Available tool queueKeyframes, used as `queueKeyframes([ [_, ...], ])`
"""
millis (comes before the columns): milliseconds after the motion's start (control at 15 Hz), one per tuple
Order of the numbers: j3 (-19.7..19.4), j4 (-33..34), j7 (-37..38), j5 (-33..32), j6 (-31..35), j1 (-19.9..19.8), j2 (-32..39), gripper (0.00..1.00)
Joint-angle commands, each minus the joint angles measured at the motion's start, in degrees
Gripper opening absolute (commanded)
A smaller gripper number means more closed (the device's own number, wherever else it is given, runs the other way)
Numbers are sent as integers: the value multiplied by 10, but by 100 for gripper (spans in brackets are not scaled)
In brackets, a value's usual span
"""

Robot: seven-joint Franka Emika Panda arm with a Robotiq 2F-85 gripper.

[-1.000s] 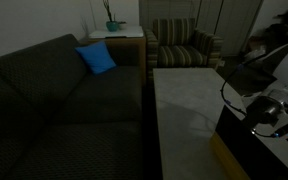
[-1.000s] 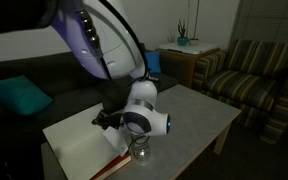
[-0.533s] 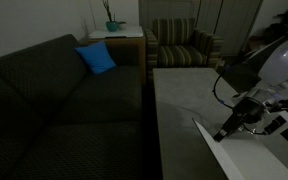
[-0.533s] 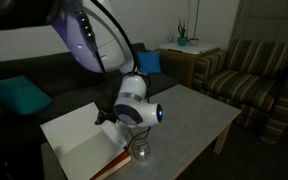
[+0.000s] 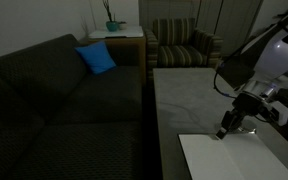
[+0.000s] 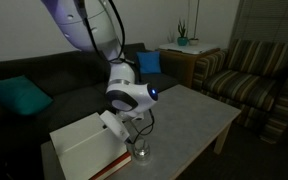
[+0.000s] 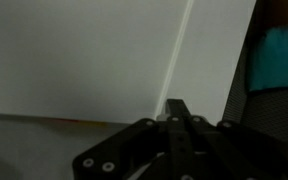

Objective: Open the front cover of the black book

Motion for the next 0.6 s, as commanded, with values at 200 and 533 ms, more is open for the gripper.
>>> queueKeyframes([
  [200, -31, -148, 168, -145, 51, 41, -139, 0],
  [533, -25, -216, 283, -278, 46, 44, -215, 0],
])
